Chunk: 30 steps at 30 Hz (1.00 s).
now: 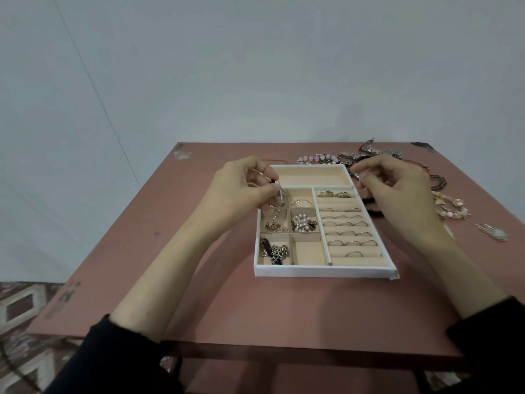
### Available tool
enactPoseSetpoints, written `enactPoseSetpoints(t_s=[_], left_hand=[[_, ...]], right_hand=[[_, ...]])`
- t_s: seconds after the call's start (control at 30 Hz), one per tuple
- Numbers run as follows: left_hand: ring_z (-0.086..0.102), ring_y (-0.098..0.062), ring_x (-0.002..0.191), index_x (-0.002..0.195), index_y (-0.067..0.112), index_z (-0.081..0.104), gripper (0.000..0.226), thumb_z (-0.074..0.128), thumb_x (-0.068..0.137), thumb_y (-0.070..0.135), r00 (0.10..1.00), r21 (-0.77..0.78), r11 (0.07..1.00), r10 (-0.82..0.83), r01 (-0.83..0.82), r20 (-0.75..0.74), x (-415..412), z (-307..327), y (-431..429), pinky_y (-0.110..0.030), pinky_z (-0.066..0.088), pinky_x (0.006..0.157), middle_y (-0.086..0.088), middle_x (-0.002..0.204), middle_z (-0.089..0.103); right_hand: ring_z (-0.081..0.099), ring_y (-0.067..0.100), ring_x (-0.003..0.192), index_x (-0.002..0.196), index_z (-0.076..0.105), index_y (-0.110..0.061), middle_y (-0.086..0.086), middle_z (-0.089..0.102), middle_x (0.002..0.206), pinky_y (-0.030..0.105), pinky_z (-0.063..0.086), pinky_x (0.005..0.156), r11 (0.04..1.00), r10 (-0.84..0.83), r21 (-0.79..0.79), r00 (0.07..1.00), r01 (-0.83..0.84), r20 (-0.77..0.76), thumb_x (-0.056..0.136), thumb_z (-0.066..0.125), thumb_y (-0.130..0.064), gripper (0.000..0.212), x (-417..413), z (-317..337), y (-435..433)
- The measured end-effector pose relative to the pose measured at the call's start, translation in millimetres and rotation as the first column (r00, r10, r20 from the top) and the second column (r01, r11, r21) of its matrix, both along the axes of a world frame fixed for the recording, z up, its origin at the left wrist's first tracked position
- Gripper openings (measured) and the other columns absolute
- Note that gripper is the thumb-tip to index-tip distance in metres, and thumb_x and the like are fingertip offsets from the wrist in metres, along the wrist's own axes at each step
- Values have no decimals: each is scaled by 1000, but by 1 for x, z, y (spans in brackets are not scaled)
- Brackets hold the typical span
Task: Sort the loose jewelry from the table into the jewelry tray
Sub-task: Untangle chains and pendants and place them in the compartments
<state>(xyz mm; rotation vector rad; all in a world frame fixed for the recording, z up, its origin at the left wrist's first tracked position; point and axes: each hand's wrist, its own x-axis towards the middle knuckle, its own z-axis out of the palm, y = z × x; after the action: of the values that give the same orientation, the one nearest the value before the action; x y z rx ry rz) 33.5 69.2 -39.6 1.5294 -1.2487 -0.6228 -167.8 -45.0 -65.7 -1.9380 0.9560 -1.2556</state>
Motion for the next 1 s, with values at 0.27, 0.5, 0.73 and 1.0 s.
enactPoseSetpoints(t_s=[0.27, 0.5, 0.73, 1.0], left_hand=[[68, -19, 67, 91, 3, 60, 9, 64, 83, 1, 1000, 35, 999, -23, 23, -1, 1, 1, 3, -29, 58, 65, -8, 69, 65], [69, -25, 75, 87, 10, 60, 10, 64, 82, 2, 999, 1, 1000, -4, 4, 46, -2, 5, -3, -35, 56, 71, -8, 75, 70], [69, -15, 71, 87, 13, 64, 13, 63, 82, 1, 998, 6, 1000, -8, 7, 57, -5, 4, -6, -27, 56, 67, -5, 76, 65], [68, -16, 74, 86, 15, 69, 12, 66, 81, 4, 997, 9, 1000, -19, 18, 80, -1, 3, -3, -25, 55, 70, -7, 77, 67]], right_hand=[[61, 35, 75, 77, 68, -34, -1, 61, 65, 53, 55, 69, 1000, 1, -4, 1000, -1, 1, 85, 54, -6, 32, 0, -1, 1], [60, 34, 74, 78, 68, -33, -6, 60, 65, 52, 54, 68, 1000, 0, -7, 1000, 0, -2, 85, 54, -5, 32, 1, -2, 0], [58, 33, 74, 76, 67, -36, -12, 59, 63, 52, 55, 69, 1000, 8, 2, 1000, -8, 2, 85, 56, -5, 34, 1, -1, 2], [59, 33, 75, 79, 66, -33, -2, 60, 68, 51, 54, 71, 1000, 18, -9, 1000, -18, -15, 87, 55, -3, 33, 2, 2, 5]])
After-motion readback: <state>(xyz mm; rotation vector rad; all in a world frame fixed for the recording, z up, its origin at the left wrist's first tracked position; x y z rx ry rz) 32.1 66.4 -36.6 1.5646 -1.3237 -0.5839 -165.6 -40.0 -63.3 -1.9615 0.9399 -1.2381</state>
